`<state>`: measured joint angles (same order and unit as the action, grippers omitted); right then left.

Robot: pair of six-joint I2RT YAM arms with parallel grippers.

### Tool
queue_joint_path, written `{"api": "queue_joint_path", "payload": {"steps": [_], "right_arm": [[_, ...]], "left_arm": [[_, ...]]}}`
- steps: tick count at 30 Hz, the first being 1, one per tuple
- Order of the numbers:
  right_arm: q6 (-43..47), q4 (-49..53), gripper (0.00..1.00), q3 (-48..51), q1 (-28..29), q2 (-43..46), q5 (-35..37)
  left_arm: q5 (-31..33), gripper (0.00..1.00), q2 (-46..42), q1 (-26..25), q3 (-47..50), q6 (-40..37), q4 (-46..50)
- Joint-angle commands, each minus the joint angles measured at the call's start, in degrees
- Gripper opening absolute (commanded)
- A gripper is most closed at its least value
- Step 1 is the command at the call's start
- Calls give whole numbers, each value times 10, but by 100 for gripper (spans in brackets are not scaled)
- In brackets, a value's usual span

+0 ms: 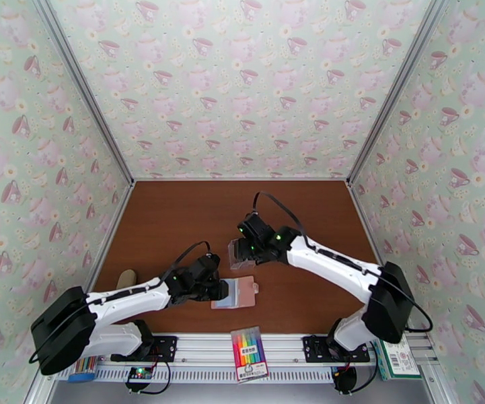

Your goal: Put the credit cards into the card holder

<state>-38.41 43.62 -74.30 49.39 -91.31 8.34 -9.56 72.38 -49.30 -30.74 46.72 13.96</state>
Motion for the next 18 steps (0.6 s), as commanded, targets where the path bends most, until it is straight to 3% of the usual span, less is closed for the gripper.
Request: {"api": "queue_joint_path", "payload": {"steps": [1,7,18], "right_arm": [[45,58,64,-48,-11,-48,31],[68,91,70,-107,-25,-128,53],[85,111,81,-138,-34,-191,66]], "left_arm": [[15,33,-4,3,-8,5,10],[13,33,-5,3,-8,4,7],[13,35,-5,3,-10,2,10]]}}
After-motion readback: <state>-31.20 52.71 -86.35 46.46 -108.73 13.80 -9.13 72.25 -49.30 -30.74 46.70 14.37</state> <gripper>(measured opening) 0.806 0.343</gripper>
